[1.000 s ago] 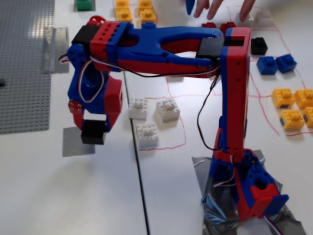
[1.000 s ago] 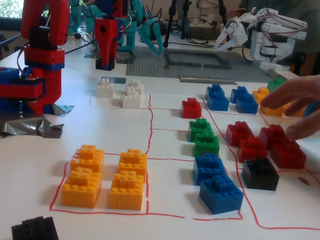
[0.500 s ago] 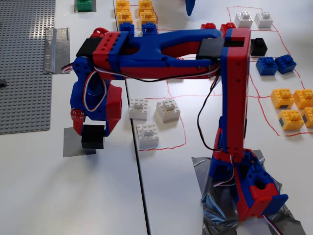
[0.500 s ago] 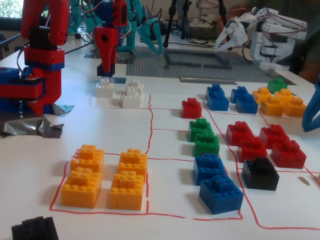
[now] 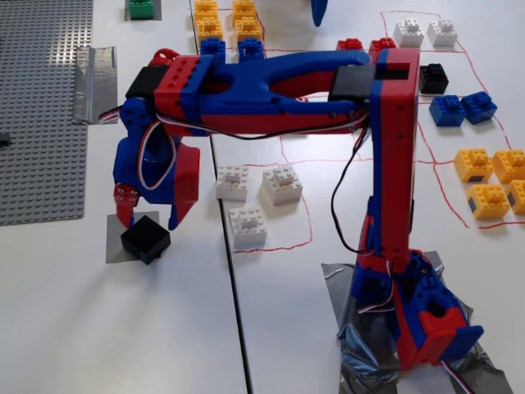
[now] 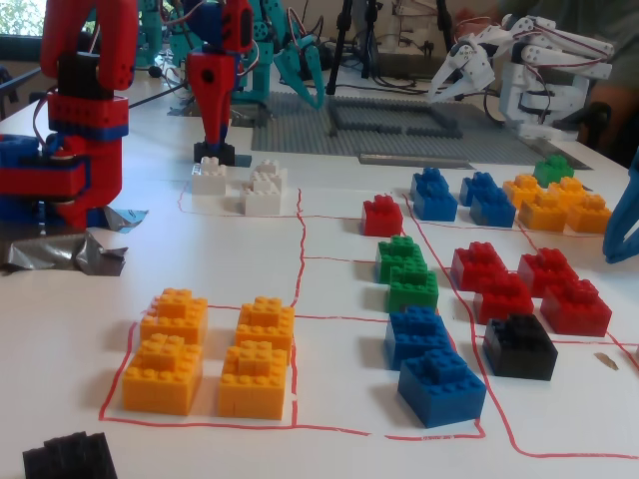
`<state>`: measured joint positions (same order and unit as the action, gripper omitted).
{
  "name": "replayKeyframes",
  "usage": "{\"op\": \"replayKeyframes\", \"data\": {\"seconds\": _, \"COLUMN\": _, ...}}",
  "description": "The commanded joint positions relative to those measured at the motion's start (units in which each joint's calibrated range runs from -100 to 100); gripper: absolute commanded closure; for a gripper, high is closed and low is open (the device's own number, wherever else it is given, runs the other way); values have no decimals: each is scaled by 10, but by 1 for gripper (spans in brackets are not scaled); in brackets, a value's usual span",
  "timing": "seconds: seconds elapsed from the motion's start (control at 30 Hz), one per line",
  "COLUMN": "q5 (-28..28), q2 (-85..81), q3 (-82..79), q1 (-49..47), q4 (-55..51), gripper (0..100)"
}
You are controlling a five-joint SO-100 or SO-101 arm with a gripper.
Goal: Grab the block and put it in the grey marker
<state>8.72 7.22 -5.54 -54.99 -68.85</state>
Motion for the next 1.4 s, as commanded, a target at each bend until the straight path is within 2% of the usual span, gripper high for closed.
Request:
{"op": "replayKeyframes", "data": {"seconds": 0.0, "q5": -9, "q2": -19, "q3": 102, "q1": -11, "q4": -24, "gripper": 92}}
{"op": "replayKeyframes", "data": {"seconds": 0.07, "q5": -9, "q2": -19, "q3": 152, "q1": -10, "q4": -52, "gripper": 100}}
{"op": "replayKeyframes", "data": {"seconds": 0.23, "q5": -2, "q2": -18, "q3": 285, "q1": 25, "q4": -149, "gripper": 100}}
{"op": "replayKeyframes", "data": {"seconds": 0.43, "q5": -28, "q2": -27, "q3": 351, "q1": 106, "q4": -192, "gripper": 100}}
{"op": "replayKeyframes", "data": {"seconds": 0.83, "q5": -33, "q2": -68, "q3": 342, "q1": 257, "q4": -199, "gripper": 100}}
{"op": "replayKeyframes", "data": {"seconds": 1.37, "q5": -49, "q2": -207, "q3": 116, "q1": 446, "q4": -133, "gripper": 100}}
